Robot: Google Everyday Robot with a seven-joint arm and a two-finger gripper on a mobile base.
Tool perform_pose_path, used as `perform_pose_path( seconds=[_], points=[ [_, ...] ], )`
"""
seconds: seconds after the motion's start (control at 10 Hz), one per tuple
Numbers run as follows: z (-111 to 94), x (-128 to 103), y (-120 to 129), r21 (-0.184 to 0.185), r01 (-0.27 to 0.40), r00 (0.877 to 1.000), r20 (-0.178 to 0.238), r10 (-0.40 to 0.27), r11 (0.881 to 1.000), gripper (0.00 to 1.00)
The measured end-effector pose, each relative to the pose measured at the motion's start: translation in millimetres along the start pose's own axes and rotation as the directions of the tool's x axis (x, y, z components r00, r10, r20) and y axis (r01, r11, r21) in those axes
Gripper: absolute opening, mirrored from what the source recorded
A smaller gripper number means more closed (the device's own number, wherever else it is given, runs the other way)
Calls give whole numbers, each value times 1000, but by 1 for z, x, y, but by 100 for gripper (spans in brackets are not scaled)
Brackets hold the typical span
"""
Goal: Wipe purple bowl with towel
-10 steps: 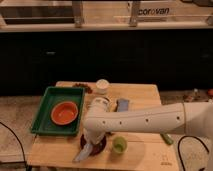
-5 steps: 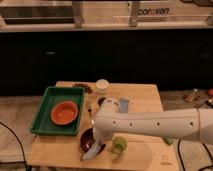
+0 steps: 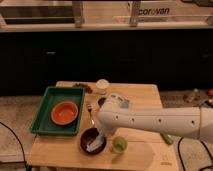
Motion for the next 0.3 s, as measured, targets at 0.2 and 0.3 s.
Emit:
perform_pose_path(
  seconds=[0.2, 0.3],
  points=[
    [-3, 2, -11, 23, 24, 1000, -5, -24, 999, 0],
    [-4, 1, -16, 34, 37, 999, -6, -37, 999, 0]
  ],
)
